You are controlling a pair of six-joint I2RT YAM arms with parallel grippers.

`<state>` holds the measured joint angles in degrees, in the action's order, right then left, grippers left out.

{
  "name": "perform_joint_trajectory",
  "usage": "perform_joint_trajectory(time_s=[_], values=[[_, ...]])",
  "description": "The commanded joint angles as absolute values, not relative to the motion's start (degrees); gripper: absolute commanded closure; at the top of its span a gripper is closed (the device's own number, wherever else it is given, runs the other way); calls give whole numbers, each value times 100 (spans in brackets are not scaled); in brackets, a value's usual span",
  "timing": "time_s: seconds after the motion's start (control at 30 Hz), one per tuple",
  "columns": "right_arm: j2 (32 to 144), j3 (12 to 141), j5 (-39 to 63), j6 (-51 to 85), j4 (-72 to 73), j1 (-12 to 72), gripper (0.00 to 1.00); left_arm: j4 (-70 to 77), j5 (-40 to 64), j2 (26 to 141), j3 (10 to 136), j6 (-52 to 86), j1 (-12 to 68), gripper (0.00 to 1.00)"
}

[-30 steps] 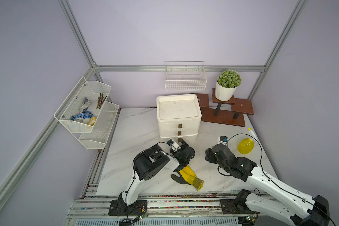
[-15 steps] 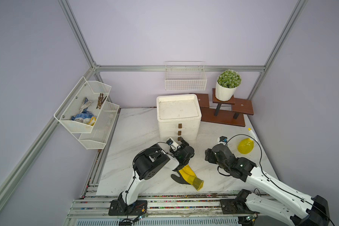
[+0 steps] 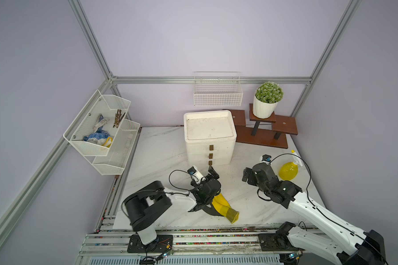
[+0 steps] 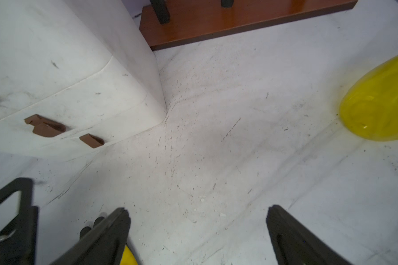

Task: Put the binder clips in the drawer according to color
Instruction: Close the drawer in the storage box, then reset both arms

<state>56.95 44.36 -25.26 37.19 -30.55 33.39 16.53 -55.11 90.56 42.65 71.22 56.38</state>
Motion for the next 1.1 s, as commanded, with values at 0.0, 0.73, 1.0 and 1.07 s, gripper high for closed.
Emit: perform_joint_trajectory(time_s=[0.0,0.73,1.0,1.07], values=[[5696,4744,-3316,3003,-2361,3215,1,-1739,-5304,7568,4695,7393,5367,0],[8614,1129,-2732,218,7558,818,1,3875,-3677,7136,1939,294,1403,0],[9310,829,-2206,9,8791,819,1,5245,-3051,8595,2205,-389,913,0],[9173,881,-2215,52,8471,813,1,5894,-2873,8848,2018,-278,713,0]])
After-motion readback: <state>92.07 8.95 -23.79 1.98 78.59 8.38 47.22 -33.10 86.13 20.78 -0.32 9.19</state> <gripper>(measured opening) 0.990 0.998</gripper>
